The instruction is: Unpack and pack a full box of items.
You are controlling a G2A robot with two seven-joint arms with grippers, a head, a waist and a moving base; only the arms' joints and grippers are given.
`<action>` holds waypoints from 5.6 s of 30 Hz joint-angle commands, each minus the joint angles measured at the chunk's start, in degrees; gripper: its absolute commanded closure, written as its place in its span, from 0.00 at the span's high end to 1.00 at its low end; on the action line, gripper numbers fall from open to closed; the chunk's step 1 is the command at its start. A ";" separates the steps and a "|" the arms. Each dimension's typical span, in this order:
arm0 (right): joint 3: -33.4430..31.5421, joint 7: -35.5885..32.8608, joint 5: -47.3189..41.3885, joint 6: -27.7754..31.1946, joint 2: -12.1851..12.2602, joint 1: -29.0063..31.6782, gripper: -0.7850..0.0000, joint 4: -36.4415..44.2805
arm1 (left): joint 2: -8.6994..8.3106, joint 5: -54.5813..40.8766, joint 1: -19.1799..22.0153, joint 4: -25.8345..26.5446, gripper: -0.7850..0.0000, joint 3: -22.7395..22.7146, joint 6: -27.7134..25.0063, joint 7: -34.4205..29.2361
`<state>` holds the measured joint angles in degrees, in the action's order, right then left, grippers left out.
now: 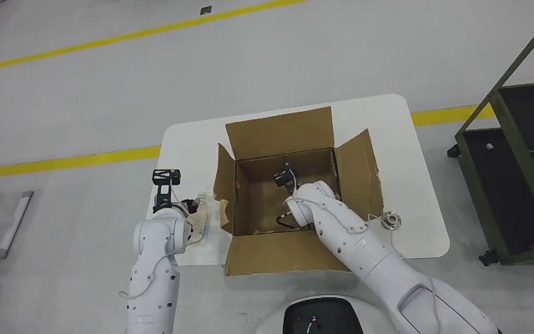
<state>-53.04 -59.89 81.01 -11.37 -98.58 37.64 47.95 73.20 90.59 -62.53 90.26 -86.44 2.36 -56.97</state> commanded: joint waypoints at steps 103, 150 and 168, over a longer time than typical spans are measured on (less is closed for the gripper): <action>-53.90 17.14 -27.97 45.33 16.52 44.64 0.00 67.43 | 0.00 0.00 0.00 0.00 1.00 0.00 0.00 0.00; -41.53 22.11 36.88 68.09 24.14 20.48 0.00 39.13 | 0.00 0.00 0.00 0.00 1.00 0.00 0.00 0.00; -35.61 13.39 30.26 69.15 24.27 16.67 0.47 31.15 | 0.00 0.00 0.00 0.00 1.00 0.00 0.00 0.00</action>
<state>-88.85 -46.53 111.21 57.79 -74.36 54.51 79.73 73.20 90.59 -62.53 90.26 -86.44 2.36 -56.97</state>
